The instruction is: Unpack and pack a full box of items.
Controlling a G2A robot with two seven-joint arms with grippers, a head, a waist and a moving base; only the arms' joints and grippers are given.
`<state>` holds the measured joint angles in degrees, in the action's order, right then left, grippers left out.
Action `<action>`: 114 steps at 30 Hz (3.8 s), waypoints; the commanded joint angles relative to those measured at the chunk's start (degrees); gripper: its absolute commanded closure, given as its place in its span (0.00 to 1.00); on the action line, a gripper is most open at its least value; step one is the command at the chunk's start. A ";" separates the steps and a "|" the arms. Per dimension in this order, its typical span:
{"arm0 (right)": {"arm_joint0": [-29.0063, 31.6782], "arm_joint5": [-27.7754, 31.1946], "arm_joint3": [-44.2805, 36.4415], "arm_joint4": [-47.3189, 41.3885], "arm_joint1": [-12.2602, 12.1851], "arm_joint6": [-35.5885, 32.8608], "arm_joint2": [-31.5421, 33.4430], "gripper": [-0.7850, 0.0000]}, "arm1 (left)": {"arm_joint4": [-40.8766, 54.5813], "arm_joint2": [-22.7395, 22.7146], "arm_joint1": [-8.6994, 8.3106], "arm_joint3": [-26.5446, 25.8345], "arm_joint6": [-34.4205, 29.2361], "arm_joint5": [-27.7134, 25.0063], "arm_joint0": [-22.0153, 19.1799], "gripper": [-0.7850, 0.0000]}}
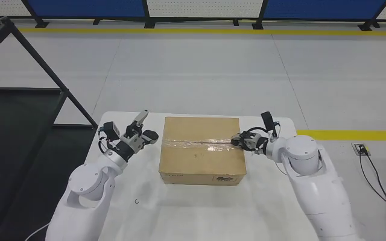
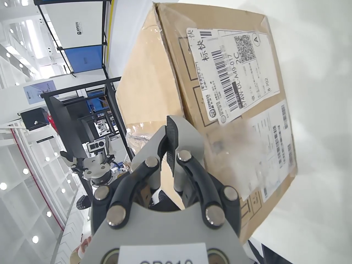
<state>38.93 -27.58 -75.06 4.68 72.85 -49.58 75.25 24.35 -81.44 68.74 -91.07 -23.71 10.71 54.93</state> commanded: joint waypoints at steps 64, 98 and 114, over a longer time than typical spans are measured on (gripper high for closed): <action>-18.66 12.64 19.52 -8.67 11.92 7.19 -28.87 1.00 | 1.35 -2.58 -0.56 -1.58 0.47 -0.99 4.08 0.00; 8.76 9.48 -1.59 -5.73 0.54 7.56 5.84 1.00 | -0.59 1.18 -0.26 -0.75 0.33 0.69 1.19 0.00; 9.75 12.37 -0.91 -9.04 -0.11 5.68 5.18 1.00 | -0.47 1.33 -0.20 0.14 0.45 0.65 0.37 0.00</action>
<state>48.84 -15.24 -76.11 -4.33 72.75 -43.92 80.60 23.91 -80.08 68.54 -90.99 -23.34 11.34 55.33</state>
